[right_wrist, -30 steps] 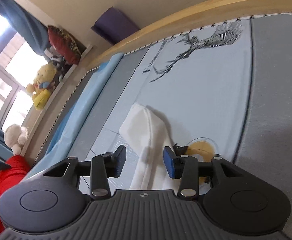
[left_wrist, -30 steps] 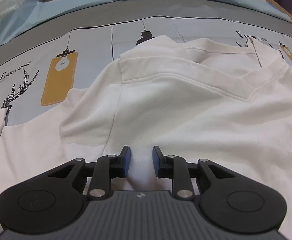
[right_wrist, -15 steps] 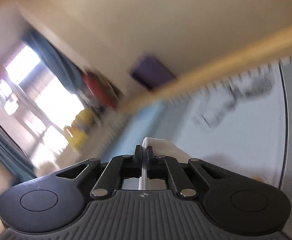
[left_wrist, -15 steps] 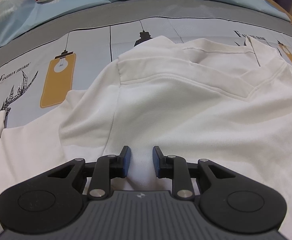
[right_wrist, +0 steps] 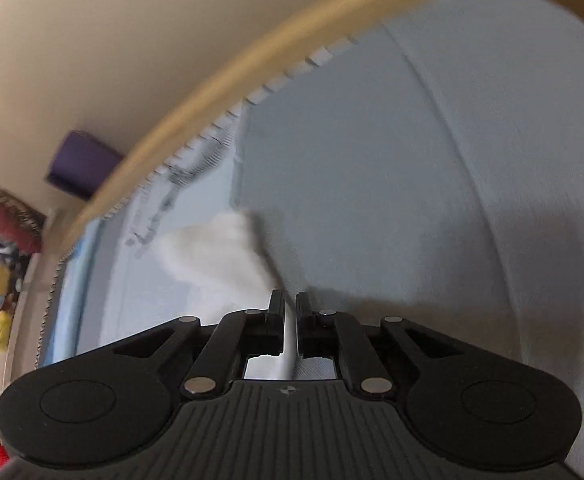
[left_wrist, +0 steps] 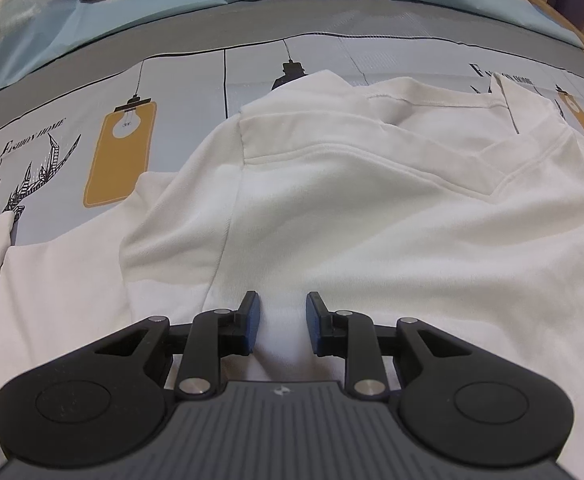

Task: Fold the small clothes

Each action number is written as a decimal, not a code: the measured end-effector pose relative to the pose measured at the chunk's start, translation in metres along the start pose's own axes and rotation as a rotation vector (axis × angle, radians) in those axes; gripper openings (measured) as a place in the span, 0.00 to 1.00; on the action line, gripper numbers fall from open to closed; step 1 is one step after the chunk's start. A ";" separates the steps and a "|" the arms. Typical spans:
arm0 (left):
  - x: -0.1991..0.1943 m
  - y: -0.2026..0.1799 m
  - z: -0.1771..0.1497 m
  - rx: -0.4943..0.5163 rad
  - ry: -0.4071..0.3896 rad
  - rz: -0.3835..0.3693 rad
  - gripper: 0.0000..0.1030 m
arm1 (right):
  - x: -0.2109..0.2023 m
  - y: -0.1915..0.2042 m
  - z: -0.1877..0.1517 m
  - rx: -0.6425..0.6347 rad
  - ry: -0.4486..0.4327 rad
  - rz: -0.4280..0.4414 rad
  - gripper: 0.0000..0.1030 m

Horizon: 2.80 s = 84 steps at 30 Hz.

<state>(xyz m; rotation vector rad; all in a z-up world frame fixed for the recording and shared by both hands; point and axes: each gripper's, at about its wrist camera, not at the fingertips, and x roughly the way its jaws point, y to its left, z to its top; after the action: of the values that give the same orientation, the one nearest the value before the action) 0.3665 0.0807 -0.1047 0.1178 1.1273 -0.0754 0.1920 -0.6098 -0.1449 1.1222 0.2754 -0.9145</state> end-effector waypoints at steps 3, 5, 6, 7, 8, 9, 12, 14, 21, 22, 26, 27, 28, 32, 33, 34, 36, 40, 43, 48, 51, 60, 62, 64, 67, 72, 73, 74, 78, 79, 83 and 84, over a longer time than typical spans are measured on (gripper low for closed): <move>0.000 -0.001 0.000 0.007 -0.001 0.004 0.28 | 0.012 0.013 0.005 -0.075 0.005 0.048 0.48; 0.001 -0.002 -0.001 0.017 -0.002 0.005 0.28 | 0.030 0.010 0.010 -0.079 0.030 0.042 0.48; 0.001 -0.001 -0.001 0.020 -0.002 0.004 0.28 | 0.040 0.008 0.013 -0.072 0.046 0.039 0.48; 0.001 -0.001 -0.001 0.023 -0.002 0.003 0.28 | 0.044 0.006 0.013 -0.081 0.040 0.054 0.47; 0.001 -0.001 -0.001 0.024 -0.002 0.001 0.28 | 0.049 0.009 0.015 -0.121 0.032 0.070 0.46; 0.001 -0.001 -0.001 0.026 -0.001 0.001 0.28 | 0.054 0.015 0.016 -0.180 0.037 0.082 0.36; 0.001 -0.002 0.000 0.036 -0.002 0.000 0.29 | 0.065 0.030 0.017 -0.270 0.069 0.159 0.03; 0.001 -0.002 0.000 0.037 -0.005 0.000 0.29 | 0.052 0.033 0.022 -0.286 -0.056 0.188 0.02; -0.017 0.004 0.000 0.026 -0.032 -0.047 0.30 | 0.055 0.010 0.039 -0.194 -0.119 -0.153 0.09; -0.021 0.006 0.000 0.019 -0.046 -0.057 0.30 | 0.049 0.018 0.037 -0.233 -0.144 -0.189 0.11; -0.015 0.022 -0.007 -0.053 0.004 -0.104 0.36 | 0.013 0.054 0.016 -0.327 -0.256 -0.195 0.35; -0.007 0.025 -0.012 -0.064 0.049 -0.090 0.35 | 0.006 0.064 0.007 -0.358 -0.255 -0.160 0.35; -0.008 0.031 -0.015 -0.083 0.036 -0.110 0.35 | -0.001 0.078 -0.006 -0.396 -0.236 -0.111 0.35; -0.030 0.057 -0.002 -0.225 -0.069 -0.146 0.35 | -0.024 0.123 -0.061 -0.529 -0.160 0.064 0.40; -0.036 0.062 0.002 -0.240 -0.107 -0.131 0.35 | -0.026 0.134 -0.078 -0.565 -0.097 0.136 0.41; -0.039 0.066 0.005 -0.255 -0.145 -0.111 0.35 | -0.025 0.147 -0.097 -0.610 -0.006 0.217 0.41; -0.041 0.075 0.011 -0.295 -0.202 -0.080 0.35 | -0.028 0.167 -0.137 -0.707 0.172 0.356 0.41; -0.027 0.083 0.017 -0.343 -0.236 -0.065 0.35 | -0.034 0.196 -0.220 -0.899 0.396 0.509 0.41; -0.018 0.074 0.022 -0.313 -0.232 -0.057 0.35 | -0.034 0.206 -0.270 -1.032 0.487 0.543 0.41; 0.004 0.069 0.021 -0.226 -0.195 -0.022 0.03 | -0.038 0.203 -0.324 -1.224 0.478 0.479 0.40; -0.004 0.077 0.022 -0.243 -0.285 0.056 0.02 | -0.039 0.210 -0.325 -1.238 0.423 0.504 0.09; -0.030 0.086 0.023 -0.282 -0.284 0.071 0.05 | -0.067 0.220 -0.306 -1.175 0.298 0.613 0.14; -0.049 0.083 0.019 -0.262 -0.317 0.022 0.06 | -0.070 0.217 -0.295 -1.151 0.305 0.595 0.15; -0.063 0.076 0.013 -0.218 -0.314 -0.070 0.10 | -0.084 0.211 -0.282 -1.153 0.330 0.580 0.15; -0.067 0.055 -0.014 -0.122 -0.246 -0.209 0.16 | -0.103 0.196 -0.273 -1.215 0.421 0.606 0.16; -0.037 0.019 -0.085 0.062 0.051 -0.214 0.16 | -0.143 0.138 -0.276 -1.432 0.665 0.575 0.31; -0.053 0.016 -0.093 0.099 0.020 -0.181 0.16 | -0.150 0.126 -0.274 -1.471 0.684 0.545 0.31; -0.066 0.017 -0.096 0.093 0.034 -0.168 0.16 | -0.162 0.114 -0.269 -1.507 0.674 0.525 0.31; -0.137 0.031 -0.112 -0.010 -0.064 -0.187 0.17 | -0.221 0.083 -0.231 -1.549 0.621 0.598 0.31; -0.151 0.030 -0.119 -0.006 -0.080 -0.187 0.17 | -0.236 0.077 -0.223 -1.561 0.598 0.620 0.31; -0.184 0.026 -0.169 0.026 -0.106 -0.208 0.17 | -0.284 0.040 -0.199 -1.626 0.554 0.679 0.31; -0.184 0.027 -0.185 0.015 -0.096 -0.230 0.17 | -0.289 0.031 -0.196 -1.635 0.556 0.683 0.27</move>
<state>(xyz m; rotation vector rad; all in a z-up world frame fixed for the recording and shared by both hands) 0.1247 0.1322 -0.0150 -0.0025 1.0410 -0.2911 0.0833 -0.2949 -0.0347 -0.1628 0.8201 0.3716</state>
